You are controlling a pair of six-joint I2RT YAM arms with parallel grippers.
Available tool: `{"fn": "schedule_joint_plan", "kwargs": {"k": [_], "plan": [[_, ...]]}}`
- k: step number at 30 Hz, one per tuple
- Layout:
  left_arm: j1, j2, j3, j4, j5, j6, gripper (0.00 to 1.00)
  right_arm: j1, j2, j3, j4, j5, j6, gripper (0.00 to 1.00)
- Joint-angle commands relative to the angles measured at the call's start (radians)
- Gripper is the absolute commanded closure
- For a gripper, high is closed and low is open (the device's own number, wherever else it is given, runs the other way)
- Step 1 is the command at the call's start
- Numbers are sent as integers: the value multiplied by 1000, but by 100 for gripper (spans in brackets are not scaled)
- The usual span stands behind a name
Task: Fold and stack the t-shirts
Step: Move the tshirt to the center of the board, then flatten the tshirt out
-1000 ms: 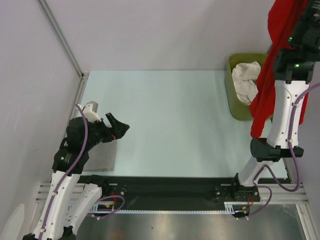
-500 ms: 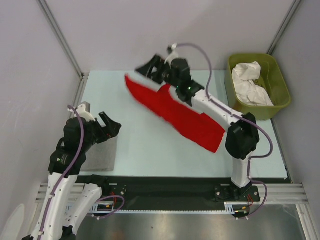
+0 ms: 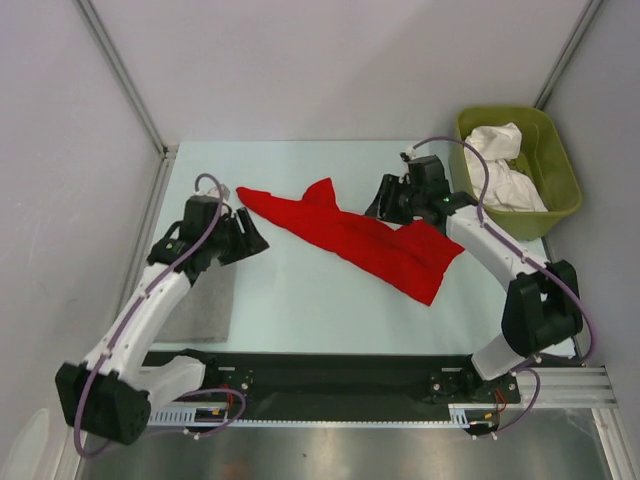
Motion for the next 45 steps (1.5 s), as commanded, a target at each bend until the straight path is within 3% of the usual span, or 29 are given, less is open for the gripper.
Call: {"fn": "schedule_joint_plan", "kwargs": {"k": [1,8,11,16,22,30,37,43,45], "plan": [[-41,158,92,177,21,9,35,-18,-68,-38,-110,26,-149,45],[-44,570,365,263,-46,113,39,-121,-53,-26,-267,34,-212,19],[-56,748,518,282,-69,145,37,-142,-45,-29,-288,44,-233,14],[-84,995,762,293,-92,182,36,-165,-18,-9,-349,58,-232,17],[-100,1246,942,309,-71,207,35,-207,-21,-33,-369,61,-252,21],[-107,1340,977,300,-111,167,38,-224,-33,-89,-371,63,-272,21],[-107,1326,973,291,-111,190,77,-224,-24,-138,-345,90,-290,21],[-107,1262,964,280,-102,204,100,-225,1,-149,-301,215,-284,25],[-107,1225,964,277,-102,204,100,-227,18,-142,-262,224,-292,25]]}}
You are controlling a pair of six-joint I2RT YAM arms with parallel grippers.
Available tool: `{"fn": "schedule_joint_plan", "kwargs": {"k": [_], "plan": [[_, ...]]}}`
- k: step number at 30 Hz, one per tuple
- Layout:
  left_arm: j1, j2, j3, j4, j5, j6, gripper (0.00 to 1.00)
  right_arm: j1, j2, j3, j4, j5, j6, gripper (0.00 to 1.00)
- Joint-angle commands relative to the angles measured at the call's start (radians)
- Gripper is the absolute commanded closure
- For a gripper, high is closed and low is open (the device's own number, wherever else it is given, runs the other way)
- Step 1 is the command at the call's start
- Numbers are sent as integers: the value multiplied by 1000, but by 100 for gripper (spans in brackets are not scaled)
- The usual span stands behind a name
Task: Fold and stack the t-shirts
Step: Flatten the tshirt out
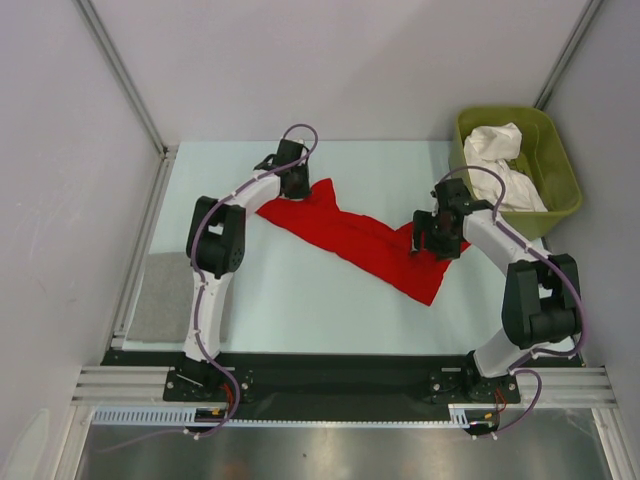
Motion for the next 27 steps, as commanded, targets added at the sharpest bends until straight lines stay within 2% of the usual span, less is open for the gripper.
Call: {"fn": "schedule_joint_plan", "kwargs": {"k": [1,7,9,10,12,13,14,16,21,27], "plan": [[-3,-120,21,-7,-5,24,100,-1,31,9,85,65,-23,25],[-3,-236,38,-27,-12,29,100,-12,114,52,194,39,-52,28],[-3,-263,41,-32,-17,30,100,-18,142,78,202,31,-44,47],[-1,-275,48,-35,-18,29,100,-21,152,106,202,34,-41,52],[0,-306,59,-40,-18,29,100,-23,168,131,205,37,-35,54],[2,-313,74,-40,-18,24,100,-21,169,143,207,39,-30,61],[5,-326,87,-41,-18,18,100,-23,171,175,205,49,-29,82],[14,-335,131,-41,-17,1,100,-26,168,209,201,56,-23,99],[80,-350,255,-40,-18,-88,100,-26,133,410,124,135,-6,100],[205,-339,456,42,102,-296,100,-32,25,713,58,226,0,100]]}}
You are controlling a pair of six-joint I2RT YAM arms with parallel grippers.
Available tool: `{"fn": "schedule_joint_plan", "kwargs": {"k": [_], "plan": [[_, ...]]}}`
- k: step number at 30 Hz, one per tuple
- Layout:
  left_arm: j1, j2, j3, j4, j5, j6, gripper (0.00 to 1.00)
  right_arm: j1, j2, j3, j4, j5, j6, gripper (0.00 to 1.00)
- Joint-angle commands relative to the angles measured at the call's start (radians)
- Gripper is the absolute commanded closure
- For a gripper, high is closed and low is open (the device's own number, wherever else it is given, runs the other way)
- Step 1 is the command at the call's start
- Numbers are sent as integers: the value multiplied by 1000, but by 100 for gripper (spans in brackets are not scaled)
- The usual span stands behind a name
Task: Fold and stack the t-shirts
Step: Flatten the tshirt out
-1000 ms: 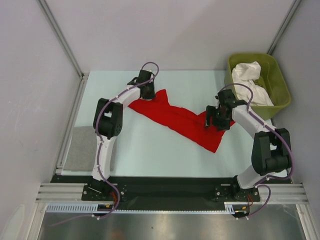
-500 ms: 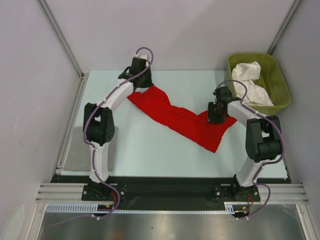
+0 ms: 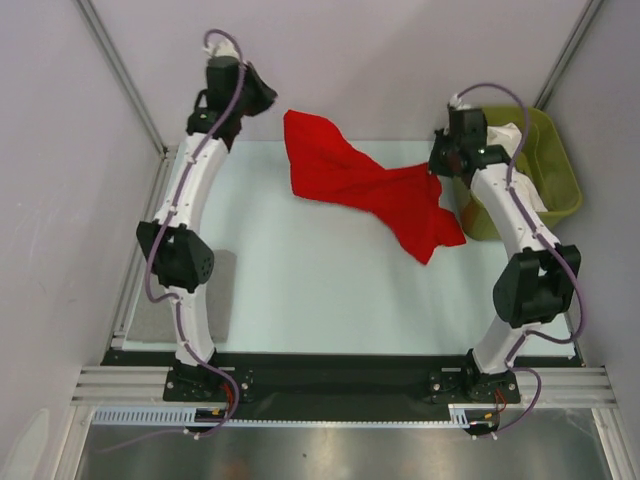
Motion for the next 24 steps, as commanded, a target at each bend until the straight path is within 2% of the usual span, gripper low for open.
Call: {"fn": "schedule_joint_plan", "kwargs": {"k": [1,4,6,9,10,13,14,16,18,19,21,23,24], "plan": [[89,-68,127,127,76,-186,100,-12,-157,195,-26,80,11,100],[132,-93,139,163,116,-237,99,-18,-255,235,-54,58,21,100],[153,-119,123,158,126,-228,99,-18,-318,194,-60,35,20,100],[175,-198,42,157,126,-205,100,-22,-465,48,-66,2,50,100],[178,-217,20,158,129,-196,100,-25,-525,-42,-66,-79,55,100],[178,-274,-71,144,182,-145,100,-1,-622,-168,-104,-184,106,100],[178,-307,-110,143,201,-142,99,10,-695,-267,-98,-214,122,100],[170,-347,-264,141,251,-136,94,42,-760,-363,-81,-314,149,100],[124,-422,-380,141,261,-83,84,97,-800,-484,-63,-388,161,100],[101,-448,-499,141,254,-58,79,116,-800,-518,-54,-493,169,100],[15,-534,-682,143,248,11,71,223,-769,-590,-5,-604,201,100],[-73,-594,-800,141,234,40,65,345,-734,-618,44,-618,219,100],[-97,-655,-922,147,234,40,62,464,-685,-635,61,-635,218,99]]}}
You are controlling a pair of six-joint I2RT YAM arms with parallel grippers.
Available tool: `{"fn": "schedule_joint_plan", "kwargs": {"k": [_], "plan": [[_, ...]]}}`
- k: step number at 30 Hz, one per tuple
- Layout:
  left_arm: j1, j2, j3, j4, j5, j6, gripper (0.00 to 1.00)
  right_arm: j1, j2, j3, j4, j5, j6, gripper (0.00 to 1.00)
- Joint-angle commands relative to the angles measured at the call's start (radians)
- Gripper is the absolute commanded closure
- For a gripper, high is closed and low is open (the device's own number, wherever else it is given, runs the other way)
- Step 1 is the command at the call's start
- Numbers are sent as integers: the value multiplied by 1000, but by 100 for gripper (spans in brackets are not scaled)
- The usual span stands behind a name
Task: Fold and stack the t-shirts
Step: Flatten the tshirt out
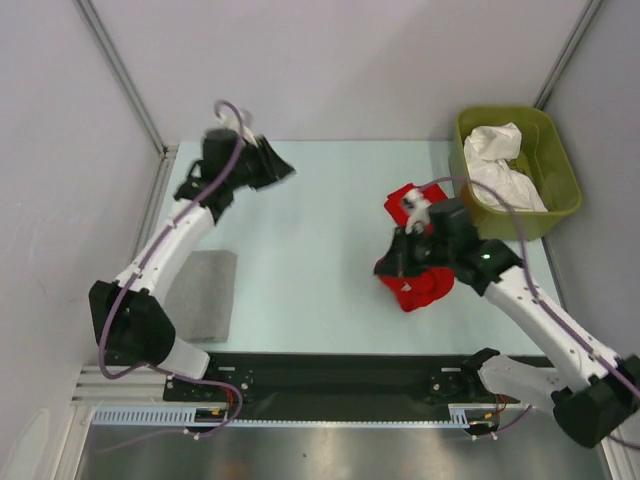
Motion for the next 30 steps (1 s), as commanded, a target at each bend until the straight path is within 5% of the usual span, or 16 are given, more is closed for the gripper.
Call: {"fn": "schedule_joint_plan", "kwargs": {"k": [1,6,7,8,13,17,25,30], "plan": [[-122,-147,-240,-19,32,90,59,230,83,-18,128,-194,41,91],[-139,-329,-449,-111,-49,125,45,292,273,20,189,-259,50,69],[-137,-374,-452,-137,-62,136,43,275,304,51,182,-240,48,48],[-137,-391,-457,-156,-57,143,41,260,310,57,173,-229,51,41],[-169,-419,-565,-168,69,76,38,64,272,-6,120,-151,116,37],[-305,-365,-618,-167,75,73,38,-186,243,-101,16,-125,99,37],[-539,-89,-590,-219,99,139,43,-224,289,-115,-54,22,-39,15],[-599,-54,-621,-216,78,156,43,-190,306,-182,-48,97,-64,11]]}}
